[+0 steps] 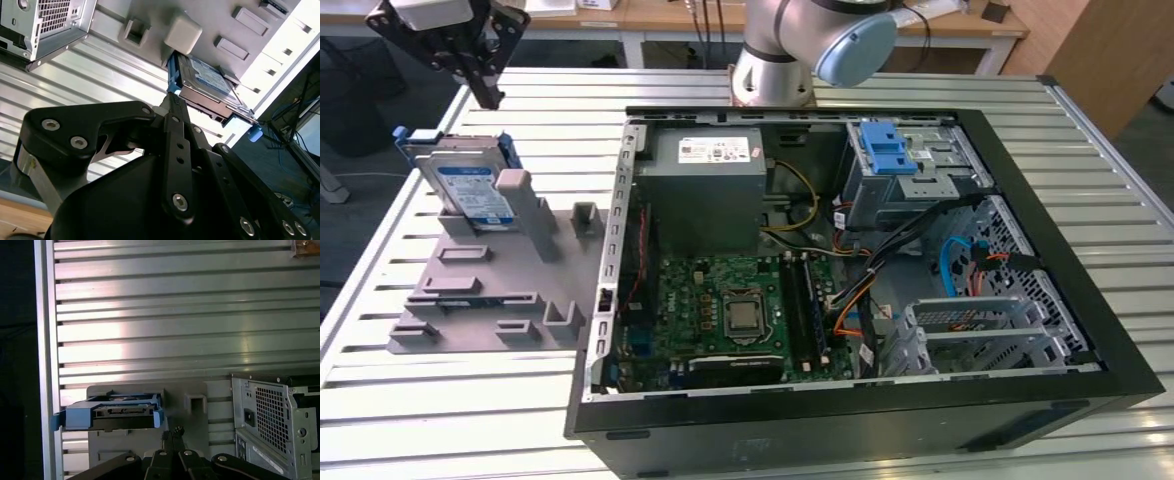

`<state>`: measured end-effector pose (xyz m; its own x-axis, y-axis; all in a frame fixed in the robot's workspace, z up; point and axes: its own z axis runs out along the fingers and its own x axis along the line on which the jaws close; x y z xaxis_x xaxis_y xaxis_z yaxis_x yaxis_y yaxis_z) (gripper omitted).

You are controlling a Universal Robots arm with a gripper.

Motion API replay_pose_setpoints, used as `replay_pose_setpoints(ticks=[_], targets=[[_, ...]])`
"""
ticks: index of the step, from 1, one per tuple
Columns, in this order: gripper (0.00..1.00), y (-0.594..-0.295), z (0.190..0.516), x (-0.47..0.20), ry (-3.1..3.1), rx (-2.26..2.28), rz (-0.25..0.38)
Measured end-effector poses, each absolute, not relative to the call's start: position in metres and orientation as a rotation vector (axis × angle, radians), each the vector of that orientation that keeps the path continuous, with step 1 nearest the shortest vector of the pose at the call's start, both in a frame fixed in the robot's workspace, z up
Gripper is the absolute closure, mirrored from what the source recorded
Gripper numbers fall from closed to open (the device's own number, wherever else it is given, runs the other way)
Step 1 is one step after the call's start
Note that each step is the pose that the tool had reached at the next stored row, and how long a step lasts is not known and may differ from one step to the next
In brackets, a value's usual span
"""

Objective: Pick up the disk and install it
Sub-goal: 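Reach for the disk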

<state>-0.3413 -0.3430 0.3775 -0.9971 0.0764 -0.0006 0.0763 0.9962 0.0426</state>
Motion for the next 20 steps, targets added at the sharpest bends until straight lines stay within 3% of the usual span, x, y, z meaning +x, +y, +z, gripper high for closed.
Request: replay_pose_setpoints(ticks=[20], targets=[[0.89,-0.343,0.374,-0.375,3.139,0.12,0.067]])
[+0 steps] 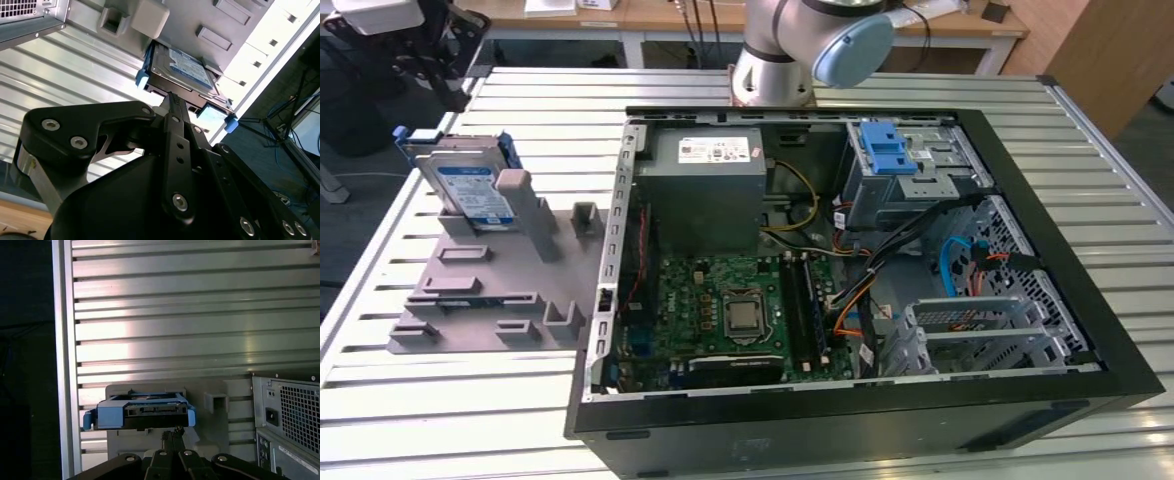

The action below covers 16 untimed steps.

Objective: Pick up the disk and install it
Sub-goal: 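Reach for the disk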

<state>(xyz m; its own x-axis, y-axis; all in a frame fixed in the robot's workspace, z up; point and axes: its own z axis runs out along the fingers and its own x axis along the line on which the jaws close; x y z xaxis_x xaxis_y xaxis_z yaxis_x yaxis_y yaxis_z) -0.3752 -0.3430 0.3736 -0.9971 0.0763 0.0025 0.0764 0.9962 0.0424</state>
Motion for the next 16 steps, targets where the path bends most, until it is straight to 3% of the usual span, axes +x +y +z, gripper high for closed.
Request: replay_pose_setpoints(ticks=[16], targets=[[0.89,-0.343,0.372,-0.4,-3.138,-0.12,-0.067]])
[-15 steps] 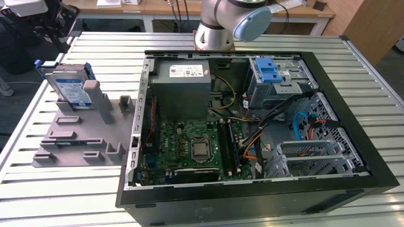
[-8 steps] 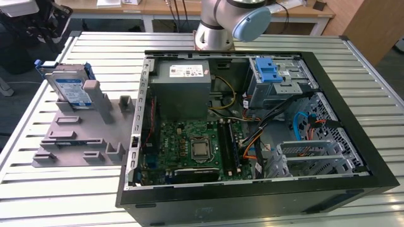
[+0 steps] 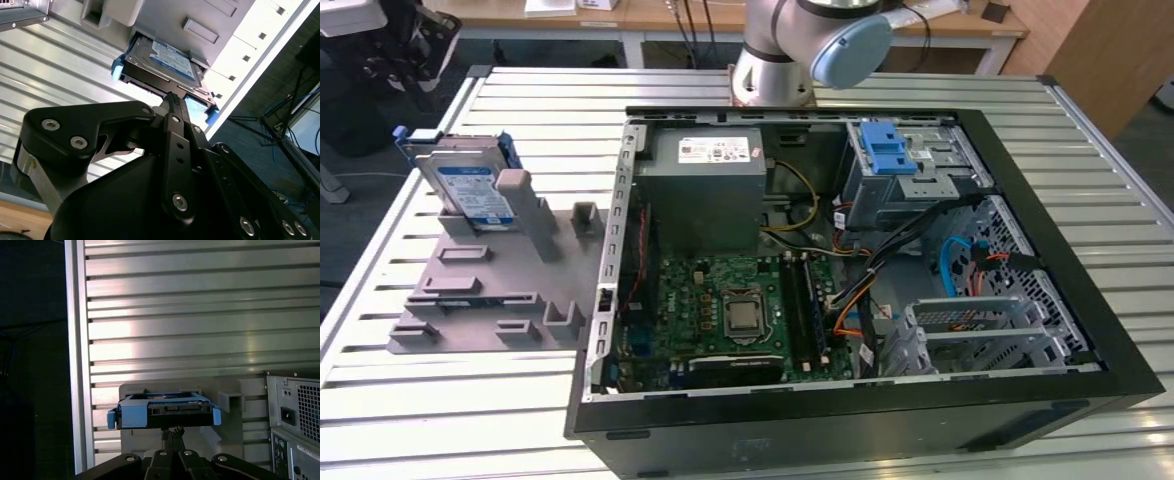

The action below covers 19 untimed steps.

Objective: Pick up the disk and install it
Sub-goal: 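Reach for the disk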

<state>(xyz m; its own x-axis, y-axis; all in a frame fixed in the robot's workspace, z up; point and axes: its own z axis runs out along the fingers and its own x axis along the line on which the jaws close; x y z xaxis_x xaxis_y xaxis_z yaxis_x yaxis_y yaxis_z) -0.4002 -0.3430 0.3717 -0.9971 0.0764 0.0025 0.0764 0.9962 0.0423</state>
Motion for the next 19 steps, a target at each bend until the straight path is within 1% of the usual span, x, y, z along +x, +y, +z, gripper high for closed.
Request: replay_pose_setpoints(ticks=[19], targets=[[0.89,-0.343,0.37,-0.422,-3.137,-0.12,-0.067]])
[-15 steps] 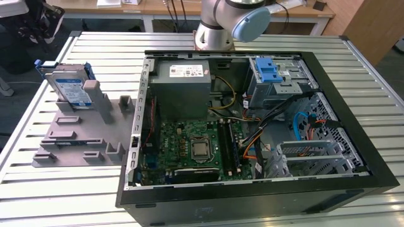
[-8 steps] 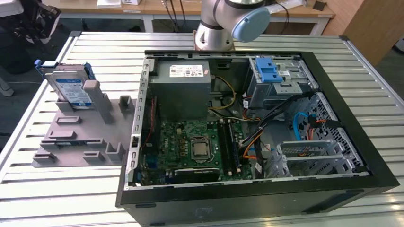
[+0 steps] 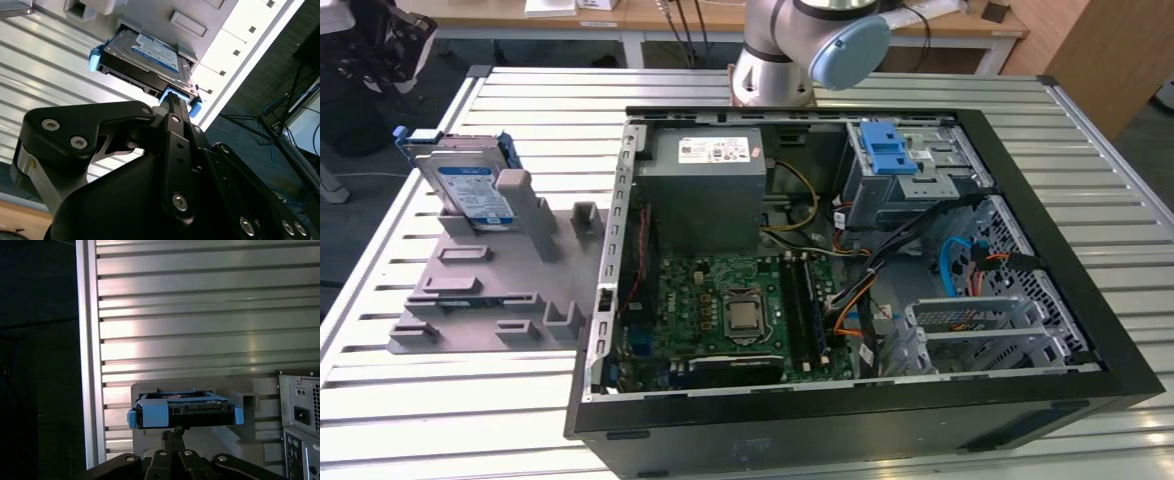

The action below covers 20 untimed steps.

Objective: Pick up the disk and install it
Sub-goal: 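Reach for the disk, then pick up the disk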

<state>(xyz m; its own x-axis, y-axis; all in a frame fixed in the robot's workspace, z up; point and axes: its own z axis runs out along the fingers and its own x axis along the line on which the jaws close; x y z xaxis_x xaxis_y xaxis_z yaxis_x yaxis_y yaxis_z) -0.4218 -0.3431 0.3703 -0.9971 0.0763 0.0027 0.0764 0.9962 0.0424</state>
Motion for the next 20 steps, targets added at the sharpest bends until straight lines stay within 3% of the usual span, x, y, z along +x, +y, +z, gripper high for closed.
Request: replay_pose_setpoints(ticks=[20], targets=[[0.89,-0.3431,0.3701,-0.4231,-3.134,0.128,-0.066]])
